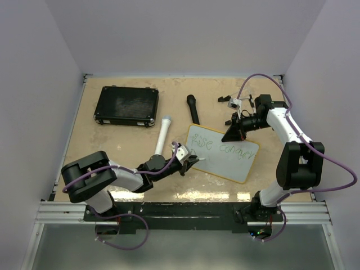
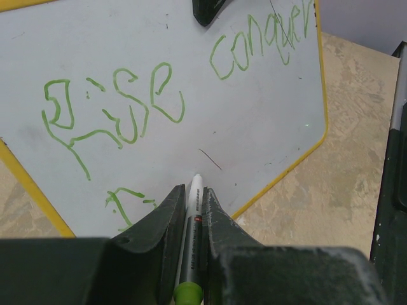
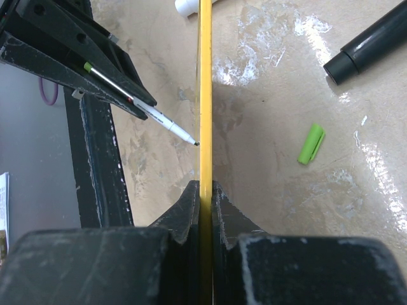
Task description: Write a sentence on the whiteboard
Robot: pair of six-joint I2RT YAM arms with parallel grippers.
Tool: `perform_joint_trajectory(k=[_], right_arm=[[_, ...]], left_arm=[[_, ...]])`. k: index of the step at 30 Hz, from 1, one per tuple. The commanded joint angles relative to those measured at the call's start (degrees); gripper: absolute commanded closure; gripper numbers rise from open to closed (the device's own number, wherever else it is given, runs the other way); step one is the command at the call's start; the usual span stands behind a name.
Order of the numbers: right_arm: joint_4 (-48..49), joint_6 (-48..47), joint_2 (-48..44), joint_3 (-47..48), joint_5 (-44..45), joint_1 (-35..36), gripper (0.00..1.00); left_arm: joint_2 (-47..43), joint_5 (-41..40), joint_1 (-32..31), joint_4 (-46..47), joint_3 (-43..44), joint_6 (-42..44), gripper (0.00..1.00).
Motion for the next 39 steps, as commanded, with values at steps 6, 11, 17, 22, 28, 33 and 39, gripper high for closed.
perform_joint_trajectory(k=[6, 11, 17, 22, 28, 33, 39], right_arm=[[2.7, -2.9, -1.1, -0.5, -0.6, 0.2, 1.0], [2.6, -2.9, -1.0, -0.4, -0.6, 0.2, 1.0], [2.6, -2.9, -1.2, -0.5, -0.5, 0.2, 1.0], [2.3, -3.0, -1.1, -0.2, -0.5, 0.1, 1.0], [2.2, -3.3, -1.1, -0.1, -0.6, 0.2, 1.0], [3.0, -2.7, -2.0, -0.6, -0.4, 0.2, 1.0], [2.9, -2.8, -2.0, -0.7, -0.3, 0.1, 1.0]], left_arm=[[-1.9, -3.2, 0.0, 1.0, -0.3, 0.7, 1.0], [-2.9, -3.8, 0.0, 1.2, -1.7, 0.5, 1.0], [-3.2, -3.2, 0.0, 0.5, -3.0, 0.0, 1.0], [-2.8, -2.5, 0.0, -0.9, -3.6, -0.4, 1.0], [-1.4, -0.1, 0.5, -1.9, -2.8, -0.7, 1.0], [0.0, 1.5, 0.6, -1.4, -2.0, -0.7, 1.0], [1.3, 1.3, 0.6, 0.6, -0.4, -1.1, 1.0]])
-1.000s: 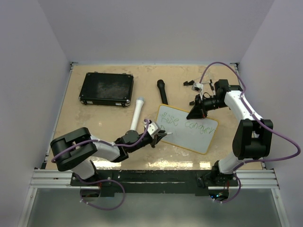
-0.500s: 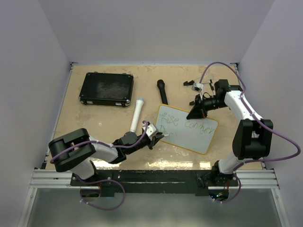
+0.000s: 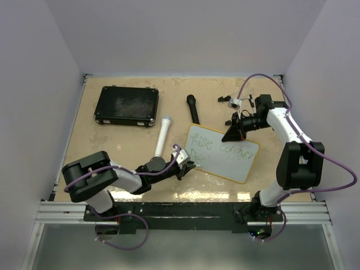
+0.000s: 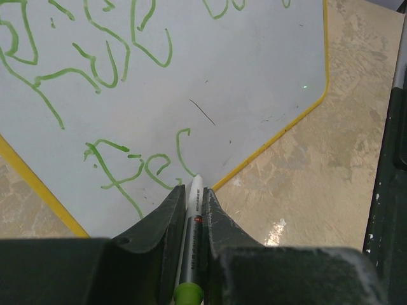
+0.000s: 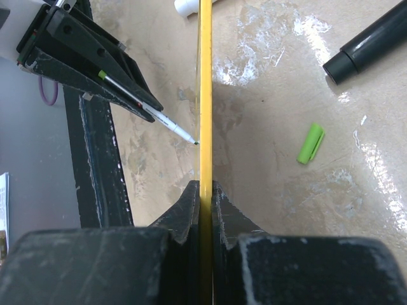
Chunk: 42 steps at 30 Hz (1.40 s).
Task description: Write a sentence on the whiteboard
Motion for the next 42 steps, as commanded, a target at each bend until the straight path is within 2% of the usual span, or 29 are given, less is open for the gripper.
perform_joint_trajectory(k=[1, 23, 42], right_arm=[[2.8, -2.7, -1.9, -0.6, -0.3, 0.2, 1.0], [2.8, -2.8, -1.3, -0.7, -0.2, 0.2, 1.0], [2.8, -2.9, -1.5, -0.6, -0.3, 0.2, 1.0]], left_arm=[[1.0, -0.7, 0.7, 3.5, 2.6, -0.6, 1.0], [-0.7, 0.6, 4.0, 5.4, 5.6, -0.2, 1.0], [2.2, 2.9, 4.2, 0.3, 4.8, -0.7, 1.0]])
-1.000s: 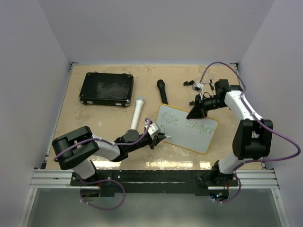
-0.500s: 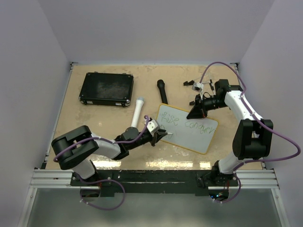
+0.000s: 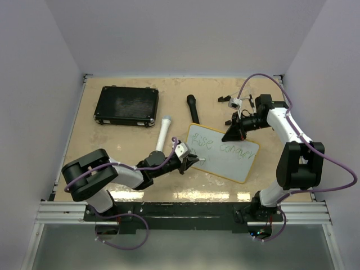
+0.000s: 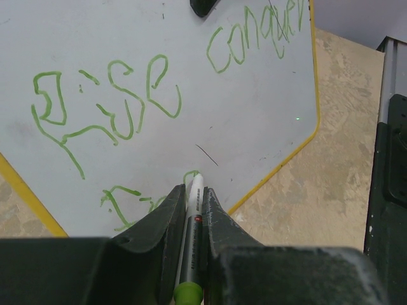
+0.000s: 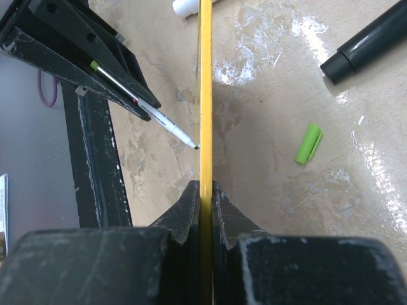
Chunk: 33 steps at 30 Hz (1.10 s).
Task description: Write a sentence on the whiteboard
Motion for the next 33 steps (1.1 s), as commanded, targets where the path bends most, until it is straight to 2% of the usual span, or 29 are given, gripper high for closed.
perform_joint_trajectory(k=[1, 17, 25, 33], right_arm=[[2.2, -3.3, -1.5, -0.7, -0.3, 0.3, 1.0], [2.2, -3.3, -1.7, -0.6, -0.3, 0.3, 1.0], [2.2, -3.3, -1.7, -0.6, -0.2, 0.3, 1.0], [2.5, -3.2, -1.5, -0.8, -0.2, 0.3, 1.0]], left_arm=[[2.0, -1.0, 0.9, -1.2, 0.9, 0.2, 1.0], [4.6, 1.9, 0.9, -1.2, 1.1, -1.4, 1.0], [-2.8, 6.7, 0.7, 0.0, 0.6, -3.2, 1.0], [-9.8, 5.9, 0.5, -1.0, -3.1, -3.5, 1.0]])
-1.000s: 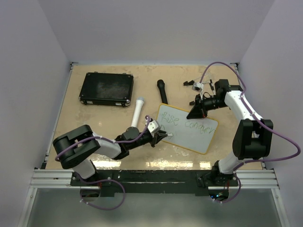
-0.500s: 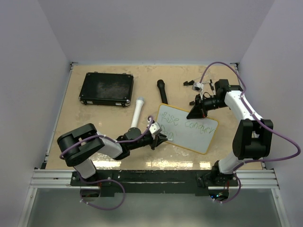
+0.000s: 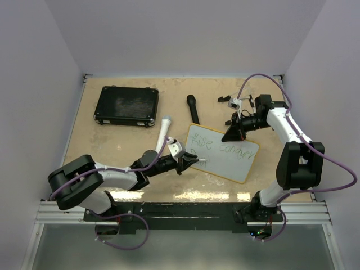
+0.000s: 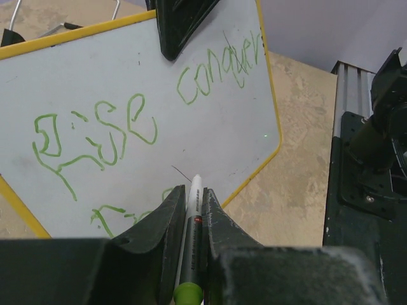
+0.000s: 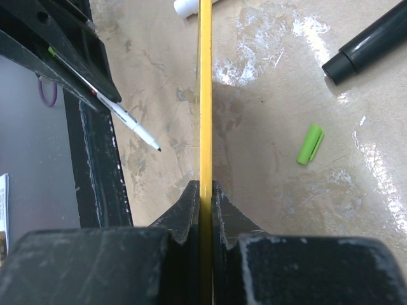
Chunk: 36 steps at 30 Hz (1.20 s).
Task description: Write a sentence on the whiteboard
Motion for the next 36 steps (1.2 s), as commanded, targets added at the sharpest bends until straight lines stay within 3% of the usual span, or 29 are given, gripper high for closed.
perform_joint_trajectory(k=[1, 12, 25, 36], right_arm=[[2.6, -3.1, -1.5, -0.7, -0.2, 0.2, 1.0], [3.8, -2.1, -2.0, -1.2, 0.0, 0.1, 1.0], [4.4, -1.7, -2.3, -1.4, 0.1, 0.2, 1.0], [4.6, -1.5, -2.4, -1.5, 0.2, 0.2, 1.0]], left_arm=[[-2.6, 0.0, -0.2, 1.9, -2.5, -1.4, 1.0], [-6.0, -9.1, -7.5, 1.3, -5.4, 1.6, 1.0], [-5.3, -17.0, -9.1, 4.3, -8.0, 2.3, 1.0], [1.2, -19.1, -9.4, 7.3, -3.4, 4.9, 1.0]])
